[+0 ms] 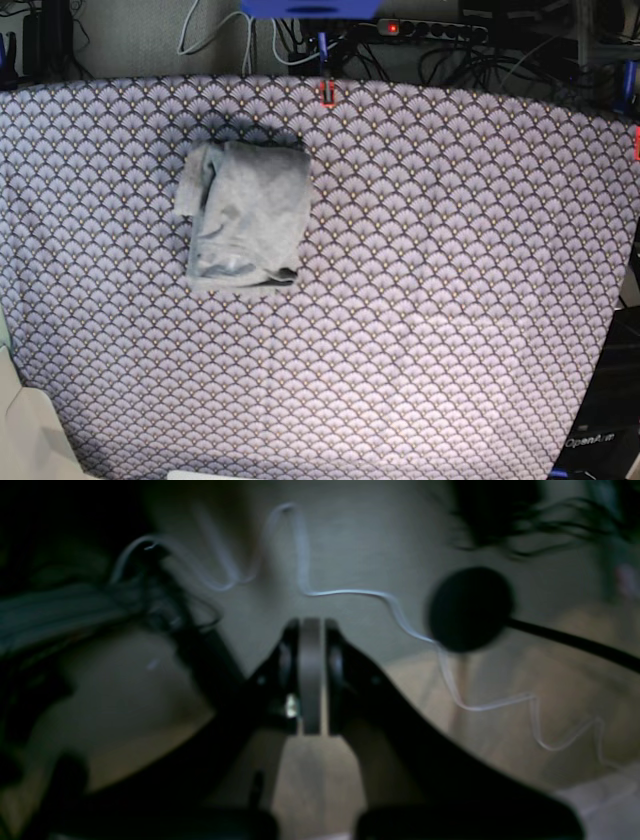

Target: Fold the T-shirt properly

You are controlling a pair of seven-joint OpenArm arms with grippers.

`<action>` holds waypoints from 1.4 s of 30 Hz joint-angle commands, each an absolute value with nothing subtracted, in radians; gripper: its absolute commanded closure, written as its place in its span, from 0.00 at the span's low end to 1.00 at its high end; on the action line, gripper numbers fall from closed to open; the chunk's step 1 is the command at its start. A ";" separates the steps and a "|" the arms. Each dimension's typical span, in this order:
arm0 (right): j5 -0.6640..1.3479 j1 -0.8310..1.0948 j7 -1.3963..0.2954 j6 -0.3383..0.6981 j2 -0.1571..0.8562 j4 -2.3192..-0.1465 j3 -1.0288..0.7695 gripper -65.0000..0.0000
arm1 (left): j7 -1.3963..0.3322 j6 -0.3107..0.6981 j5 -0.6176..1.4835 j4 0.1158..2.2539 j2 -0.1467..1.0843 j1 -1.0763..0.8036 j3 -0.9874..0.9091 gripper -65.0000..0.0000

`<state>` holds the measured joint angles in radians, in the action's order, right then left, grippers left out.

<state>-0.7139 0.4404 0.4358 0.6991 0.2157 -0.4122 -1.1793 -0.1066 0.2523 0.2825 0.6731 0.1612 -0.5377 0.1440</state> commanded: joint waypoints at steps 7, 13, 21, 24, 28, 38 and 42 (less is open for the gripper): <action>-0.938 0.386 0.475 0.547 0.242 -0.271 -1.184 0.99 | 0.136 0.255 0.283 0.188 0.094 -0.329 0.228 1.00; -1.145 0.275 0.446 0.317 0.239 -0.122 -1.184 0.99 | 0.180 0.255 0.283 0.000 0.062 -0.140 0.262 1.00; -1.262 0.131 0.315 0.168 0.185 -0.053 -1.194 0.99 | 0.176 0.254 0.283 0.000 0.076 -0.008 0.265 1.00; -1.262 0.104 0.315 0.166 0.160 -0.053 -1.194 0.99 | 0.142 0.254 0.283 0.000 0.079 0.019 0.265 1.00; -1.259 0.076 0.317 0.163 0.140 -0.051 -1.198 0.99 | 0.127 0.248 0.283 0.000 0.074 0.056 0.265 1.00; -1.213 0.041 0.318 0.116 0.142 -0.053 -1.194 0.99 | 0.127 0.090 0.280 0.000 0.068 0.099 0.265 1.00; -1.214 0.041 0.323 0.071 0.142 -0.047 -1.193 0.99 | 0.127 0.061 0.234 0.000 0.068 0.099 0.265 1.00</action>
<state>-1.2186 0.0395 0.3145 0.0799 0.1375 -0.0467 -1.1934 0.1333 0.0444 0.2417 0.0010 0.0746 0.1085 0.2638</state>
